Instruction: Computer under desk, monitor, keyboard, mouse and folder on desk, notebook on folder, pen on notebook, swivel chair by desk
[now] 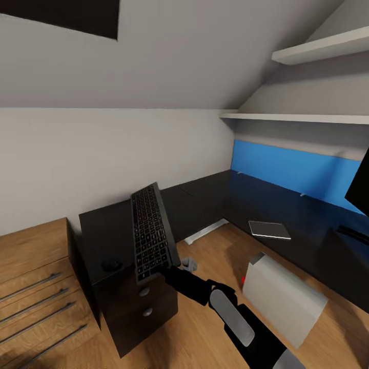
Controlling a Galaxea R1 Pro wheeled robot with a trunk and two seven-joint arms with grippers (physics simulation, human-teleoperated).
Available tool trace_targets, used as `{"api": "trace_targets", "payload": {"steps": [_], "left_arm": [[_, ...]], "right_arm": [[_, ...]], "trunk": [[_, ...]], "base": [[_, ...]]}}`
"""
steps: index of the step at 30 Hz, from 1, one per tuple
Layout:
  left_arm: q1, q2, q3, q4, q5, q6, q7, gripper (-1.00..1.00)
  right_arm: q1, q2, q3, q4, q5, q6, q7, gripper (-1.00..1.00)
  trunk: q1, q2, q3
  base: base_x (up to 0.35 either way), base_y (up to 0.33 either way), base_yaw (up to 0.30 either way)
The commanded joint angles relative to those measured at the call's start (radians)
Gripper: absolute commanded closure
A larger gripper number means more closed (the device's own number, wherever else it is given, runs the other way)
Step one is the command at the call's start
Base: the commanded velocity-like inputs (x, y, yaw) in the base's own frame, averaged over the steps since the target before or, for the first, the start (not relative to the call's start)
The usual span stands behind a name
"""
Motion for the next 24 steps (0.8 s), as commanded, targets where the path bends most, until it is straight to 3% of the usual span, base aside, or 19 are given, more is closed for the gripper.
{"api": "trace_targets", "payload": {"steps": [1, 4, 6, 7, 10, 16, 20, 24], "left_arm": [[-0.001, 0.002, -0.008, 0.000, 0.008, -0.004, 0.009, -1.00], [-0.001, 0.002, -0.007, 0.000, 0.008, -0.004, 0.009, -1.00], [-0.001, 0.001, -0.007, 0.000, 0.008, -0.004, 0.009, -1.00], [-0.001, 0.001, -0.007, 0.000, 0.008, -0.004, 0.009, -1.00], [-0.001, 0.001, -0.007, 0.000, 0.008, -0.004, 0.009, -1.00], [-0.001, 0.000, -0.005, -0.003, 0.010, -0.005, 0.010, -1.00], [-0.001, 0.000, -0.003, -0.006, 0.011, -0.005, 0.011, -1.00], [-0.001, 0.000, -0.005, -0.006, 0.011, -0.004, 0.010, -1.00]], "right_arm": [[-0.001, -0.001, -0.001, 0.001, -0.007, 0.004, 0.006, 1.00], [-0.001, -0.017, -0.007, 0.004, -0.052, 0.006, 0.043, 1.00], [-0.001, -0.075, -0.005, 0.004, -0.213, 0.021, 0.063, 1.00], [-0.001, -0.088, -0.005, 0.005, -0.271, 0.049, 0.065, 1.00], [-0.001, -0.099, -0.006, 0.005, -0.335, 0.085, 0.067, 1.00], [-0.001, -0.101, -0.005, 0.009, -0.378, 0.110, 0.068, 1.00], [-0.001, -0.099, -0.018, 0.041, -0.427, 0.260, 0.065, 1.00], [-0.001, -0.099, -0.033, 0.048, -0.450, 0.337, 0.063, 1.00]], "trunk": [[0.000, -0.001, -0.001], [0.000, -0.001, -0.001], [0.000, -0.001, -0.001], [0.000, -0.001, -0.001], [0.000, -0.001, -0.001], [0.000, -0.001, -0.001], [0.000, -0.001, -0.001], [0.000, -0.001, -0.001]], "base": [[0.000, 0.000, 0.018], [0.000, 0.000, 0.007], [0.000, 0.000, 0.001], [0.000, 0.000, 0.000], [0.000, 0.000, 0.000], [0.000, 0.000, 0.000], [0.000, 0.000, 0.000], [0.000, 0.000, 0.000]]}}
